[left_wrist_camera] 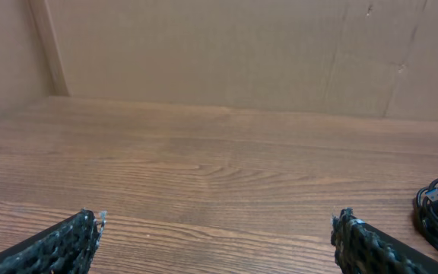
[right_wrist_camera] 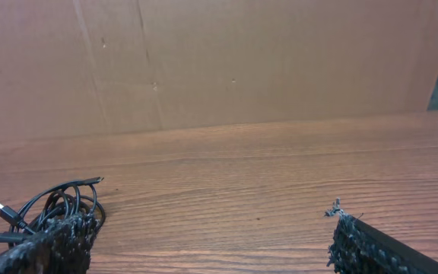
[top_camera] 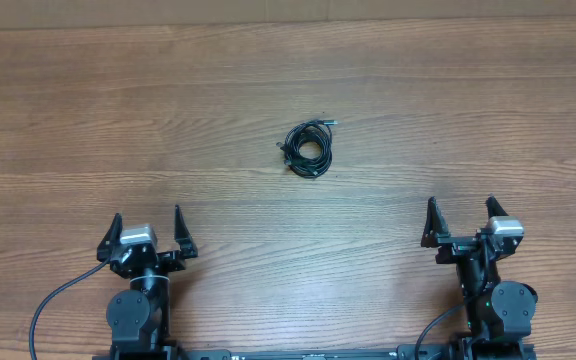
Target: Untangle cables
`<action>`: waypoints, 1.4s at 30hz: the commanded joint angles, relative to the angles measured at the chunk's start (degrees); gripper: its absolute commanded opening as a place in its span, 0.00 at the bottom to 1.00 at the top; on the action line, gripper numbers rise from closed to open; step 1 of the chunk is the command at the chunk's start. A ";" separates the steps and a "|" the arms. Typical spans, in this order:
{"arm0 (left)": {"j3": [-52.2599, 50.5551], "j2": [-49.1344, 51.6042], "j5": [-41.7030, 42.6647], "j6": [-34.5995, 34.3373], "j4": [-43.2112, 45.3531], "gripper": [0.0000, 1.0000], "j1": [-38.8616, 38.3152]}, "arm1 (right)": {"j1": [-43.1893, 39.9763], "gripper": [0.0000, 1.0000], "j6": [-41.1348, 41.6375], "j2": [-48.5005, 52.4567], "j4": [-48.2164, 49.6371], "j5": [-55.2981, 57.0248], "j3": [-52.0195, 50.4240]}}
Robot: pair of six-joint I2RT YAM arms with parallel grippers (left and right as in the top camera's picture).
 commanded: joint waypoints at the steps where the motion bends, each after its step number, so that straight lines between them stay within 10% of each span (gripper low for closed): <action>1: -0.20 -0.52 0.52 1.31 -0.04 1.00 0.31 | 0.31 1.00 -0.22 -0.68 0.35 0.55 -0.57; 8: -0.20 -0.52 4.57 -2.71 -0.04 1.00 0.26 | 0.31 1.00 -0.22 -0.68 0.35 0.55 -0.57; 14: -0.17 -0.44 40.37 -39.93 1.57 1.00 0.20 | 0.31 1.00 -0.22 -0.68 0.35 0.55 -0.57; 18: -0.17 -0.44 42.49 -51.17 2.47 0.99 0.24 | 0.31 1.00 -0.22 -0.68 0.35 0.55 -0.57; 25: 0.85 -0.44 42.80 -39.08 26.51 1.00 0.31 | 0.31 1.00 -0.22 -0.68 0.35 0.55 -0.57; 29: 7.61 -0.11 33.83 -36.44 23.87 0.99 0.31 | 0.31 1.00 -0.22 -0.68 0.35 0.55 -0.57; 34: 22.18 6.14 33.92 -28.20 11.30 1.00 0.31 | 0.31 1.00 -0.22 -0.68 0.35 0.55 -0.57; 42: 60.54 35.15 41.64 -13.86 -34.18 1.00 0.28 | 0.31 1.00 -0.22 -0.68 0.35 0.55 -0.59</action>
